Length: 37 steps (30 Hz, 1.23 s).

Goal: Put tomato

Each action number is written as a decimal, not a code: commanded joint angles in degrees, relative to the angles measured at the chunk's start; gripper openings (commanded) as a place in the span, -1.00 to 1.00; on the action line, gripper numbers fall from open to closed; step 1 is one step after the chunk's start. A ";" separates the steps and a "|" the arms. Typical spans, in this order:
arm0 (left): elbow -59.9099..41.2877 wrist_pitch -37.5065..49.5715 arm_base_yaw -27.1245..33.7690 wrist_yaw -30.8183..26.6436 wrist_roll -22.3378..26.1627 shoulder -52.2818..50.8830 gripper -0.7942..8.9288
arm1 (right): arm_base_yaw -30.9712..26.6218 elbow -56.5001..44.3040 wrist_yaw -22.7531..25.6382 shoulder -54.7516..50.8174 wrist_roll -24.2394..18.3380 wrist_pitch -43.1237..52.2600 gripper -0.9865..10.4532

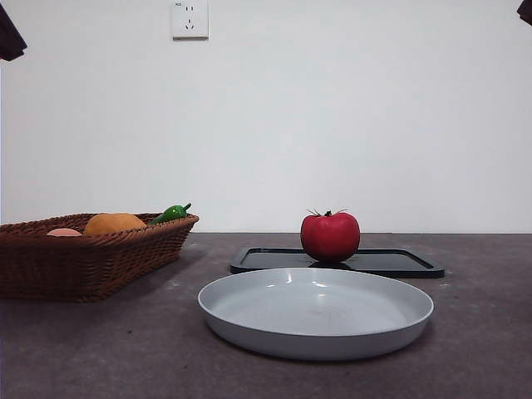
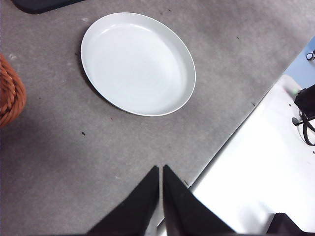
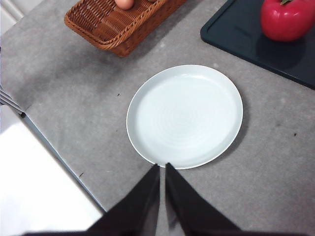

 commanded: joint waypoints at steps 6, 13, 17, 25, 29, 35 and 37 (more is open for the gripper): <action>0.85 0.26 -0.24 0.28 0.48 0.31 -0.82 | 0.35 0.48 -0.13 0.31 0.37 0.59 -0.82; 0.55 8.26 2.16 -5.44 6.51 -3.19 -0.82 | 0.35 0.48 -0.11 0.31 0.37 0.59 -0.82; -2.95 25.44 8.22 -6.47 8.46 -9.73 -0.82 | 0.35 0.48 -0.13 0.31 0.37 0.59 -0.82; -17.92 47.93 18.36 -21.29 8.44 -25.11 -0.82 | 0.35 0.48 -0.13 0.31 0.37 0.59 -0.82; -25.77 49.64 20.92 -28.09 8.44 -32.46 -0.82 | 0.35 0.48 -0.13 0.31 0.37 0.59 -0.82; -36.39 49.53 22.62 -30.42 8.41 -40.37 -0.82 | 0.35 0.48 -0.13 0.31 0.37 0.59 -0.82; -39.23 49.42 22.69 -30.45 8.41 -42.34 -0.82 | 0.35 0.48 -0.13 0.31 0.37 0.59 -0.82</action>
